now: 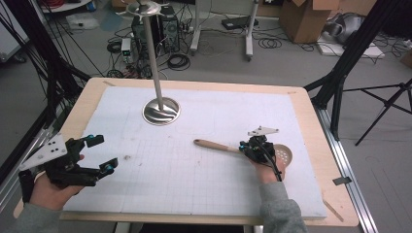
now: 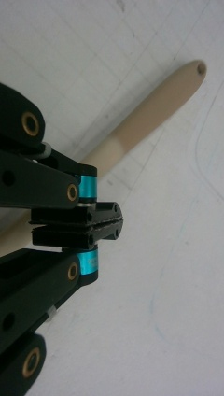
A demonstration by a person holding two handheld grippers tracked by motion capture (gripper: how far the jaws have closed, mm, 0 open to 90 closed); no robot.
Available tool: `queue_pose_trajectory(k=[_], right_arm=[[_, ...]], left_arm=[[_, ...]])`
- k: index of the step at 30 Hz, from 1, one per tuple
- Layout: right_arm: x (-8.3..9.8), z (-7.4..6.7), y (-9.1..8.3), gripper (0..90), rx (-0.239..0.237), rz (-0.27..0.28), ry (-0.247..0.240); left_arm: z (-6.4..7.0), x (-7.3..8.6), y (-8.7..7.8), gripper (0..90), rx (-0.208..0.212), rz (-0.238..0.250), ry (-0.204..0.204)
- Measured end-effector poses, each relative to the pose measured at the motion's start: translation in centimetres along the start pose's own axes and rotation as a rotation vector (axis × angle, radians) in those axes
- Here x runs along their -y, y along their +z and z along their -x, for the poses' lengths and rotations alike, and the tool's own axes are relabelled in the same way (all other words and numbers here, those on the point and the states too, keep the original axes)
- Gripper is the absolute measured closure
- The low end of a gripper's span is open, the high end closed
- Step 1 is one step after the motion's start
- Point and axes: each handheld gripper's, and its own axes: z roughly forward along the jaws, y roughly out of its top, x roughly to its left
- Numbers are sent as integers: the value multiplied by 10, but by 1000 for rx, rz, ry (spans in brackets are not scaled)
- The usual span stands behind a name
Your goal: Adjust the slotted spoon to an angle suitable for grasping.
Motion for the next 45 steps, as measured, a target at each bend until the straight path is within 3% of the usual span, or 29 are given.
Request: queue_pose_trajectory(k=[5,6,8,14,17,22,28,29,30,31,32,34,35,36,38,39,41,42,45], right_arm=[[2,1,1,893,37,-30,17],[3,2,1,893,58,-60,29],[5,4,0,893,51,-65,58],[9,0,-4,894,45,-69,64],[12,-3,-8,894,39,-76,89],[17,-13,-16,894,40,-99,90],[22,-22,-24,894,36,-107,44],[21,-22,-24,893,24,-99,31],[20,-21,-26,894,-26,-67,17],[20,-21,-26,893,-26,-67,17],[16,-20,-31,893,-92,-24,-38],[13,-20,-33,893,-111,-39,-39],[10,-20,-36,893,-119,-35,-60],[7,-19,-41,893,-157,-17,-75],[5,-18,-43,893,-173,-17,-88],[5,-17,-44,892,-190,-5,-119],[3,-14,-46,865,-215,-1,-162],[3,-9,-48,807,-249,2,-188],[3,-3,-51,756,-273,13,-216]], left_arm=[[0,0,1,85,1,1,-2],[0,-1,1,85,3,3,-2],[0,-1,1,85,5,4,-2],[0,-1,3,85,6,3,-2],[-1,-2,4,85,9,5,-4],[0,-3,7,85,17,5,-1],[1,-5,11,85,30,2,3],[2,-5,12,85,32,5,1],[2,-5,12,85,35,3,5],[2,-5,13,85,35,5,3],[2,-5,13,85,35,6,4],[1,-5,12,85,34,8,4],[1,-5,12,85,31,7,4],[1,-5,12,85,31,6,4],[1,-4,11,85,30,5,1],[1,-4,11,85,29,2,4],[1,-4,11,85,29,5,5],[1,-4,10,85,28,6,4],[1,-4,10,85,27,2,4]])
